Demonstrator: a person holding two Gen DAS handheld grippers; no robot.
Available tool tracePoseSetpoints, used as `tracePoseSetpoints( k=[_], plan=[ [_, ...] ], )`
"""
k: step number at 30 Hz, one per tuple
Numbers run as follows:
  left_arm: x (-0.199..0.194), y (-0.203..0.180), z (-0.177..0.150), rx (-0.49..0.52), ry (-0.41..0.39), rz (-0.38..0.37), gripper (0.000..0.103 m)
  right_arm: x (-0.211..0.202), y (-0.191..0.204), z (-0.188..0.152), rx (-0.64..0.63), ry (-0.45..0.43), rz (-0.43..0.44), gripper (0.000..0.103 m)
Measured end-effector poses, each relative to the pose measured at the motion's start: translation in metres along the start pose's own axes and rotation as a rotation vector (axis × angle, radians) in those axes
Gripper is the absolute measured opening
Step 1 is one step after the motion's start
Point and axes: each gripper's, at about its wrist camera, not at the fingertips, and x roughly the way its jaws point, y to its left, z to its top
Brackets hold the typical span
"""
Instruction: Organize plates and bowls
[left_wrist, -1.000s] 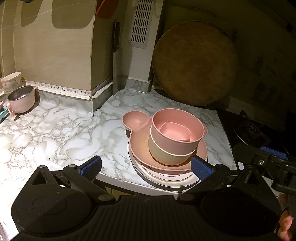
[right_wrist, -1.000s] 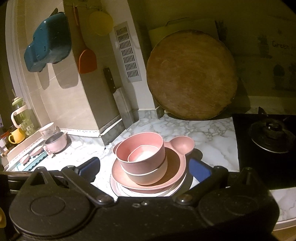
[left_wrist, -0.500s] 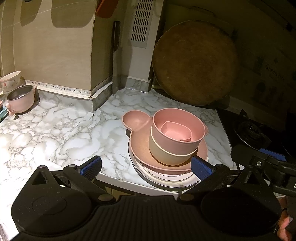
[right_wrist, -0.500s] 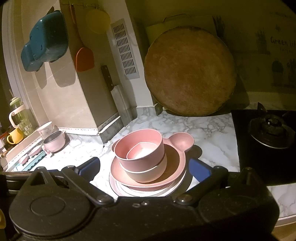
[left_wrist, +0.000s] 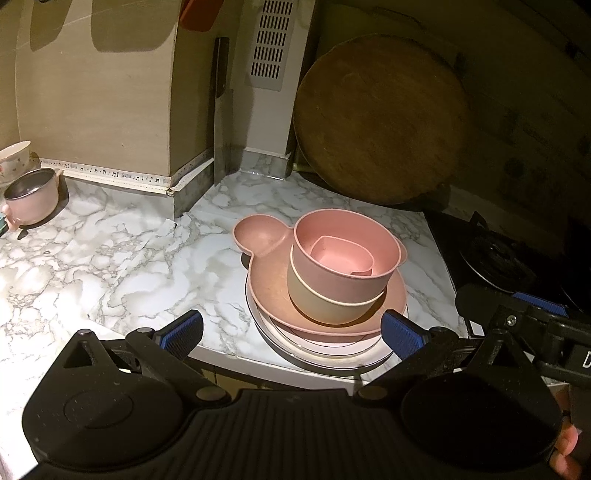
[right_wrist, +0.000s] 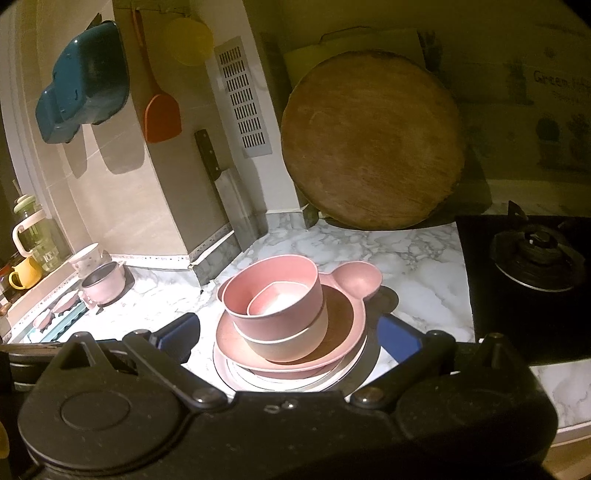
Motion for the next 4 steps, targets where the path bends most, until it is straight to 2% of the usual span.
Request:
tracePoseSetpoints(
  k=[4],
  plan=[
    [0.0006,-0.0012,-0.0008,0.004,0.004,-0.006,0.103,-0.0004,-0.0009,-0.0008,0.005,0.002,-0.007,0.103]
  ],
)
